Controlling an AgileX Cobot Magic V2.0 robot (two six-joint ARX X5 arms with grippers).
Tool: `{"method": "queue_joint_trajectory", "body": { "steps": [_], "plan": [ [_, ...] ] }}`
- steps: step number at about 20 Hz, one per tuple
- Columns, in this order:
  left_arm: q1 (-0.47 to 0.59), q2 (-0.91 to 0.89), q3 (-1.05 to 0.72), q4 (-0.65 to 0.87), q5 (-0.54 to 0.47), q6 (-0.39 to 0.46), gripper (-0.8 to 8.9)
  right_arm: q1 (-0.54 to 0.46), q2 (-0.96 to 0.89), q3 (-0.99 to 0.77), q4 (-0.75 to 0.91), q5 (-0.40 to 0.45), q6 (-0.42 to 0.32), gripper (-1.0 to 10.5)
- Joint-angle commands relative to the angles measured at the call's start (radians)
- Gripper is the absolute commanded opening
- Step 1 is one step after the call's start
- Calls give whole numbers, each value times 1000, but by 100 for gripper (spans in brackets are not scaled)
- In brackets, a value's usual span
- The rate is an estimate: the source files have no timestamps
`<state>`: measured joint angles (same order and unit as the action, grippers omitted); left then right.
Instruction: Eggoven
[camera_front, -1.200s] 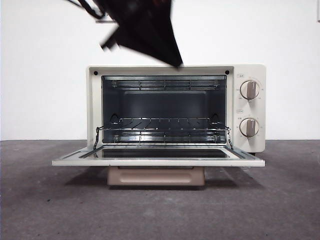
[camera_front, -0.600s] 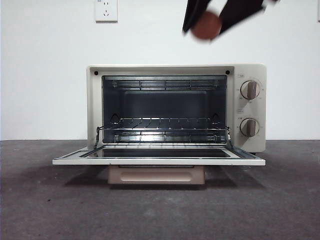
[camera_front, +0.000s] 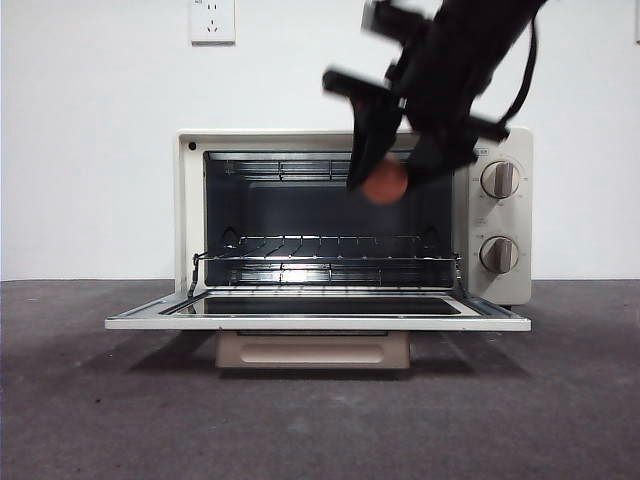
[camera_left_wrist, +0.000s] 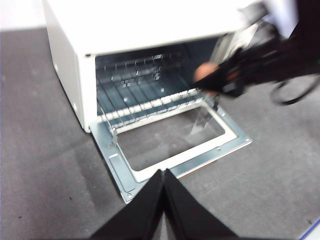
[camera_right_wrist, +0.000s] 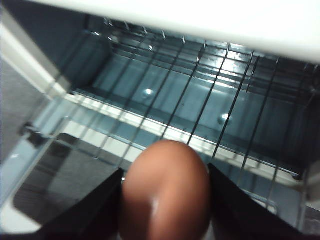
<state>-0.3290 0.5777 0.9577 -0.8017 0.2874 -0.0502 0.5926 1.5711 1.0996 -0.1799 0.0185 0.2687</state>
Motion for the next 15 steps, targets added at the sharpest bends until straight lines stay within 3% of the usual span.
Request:
{"method": "queue_joint_trajectory", "body": {
  "steps": [1,15],
  "plan": [
    [0,-11,7,-11,2,8,6,2,69,7,68,4,-5,3],
    [0,-10,7,-41,1,7,6,-39,158,6,105,90,-16,3]
  ]
}}
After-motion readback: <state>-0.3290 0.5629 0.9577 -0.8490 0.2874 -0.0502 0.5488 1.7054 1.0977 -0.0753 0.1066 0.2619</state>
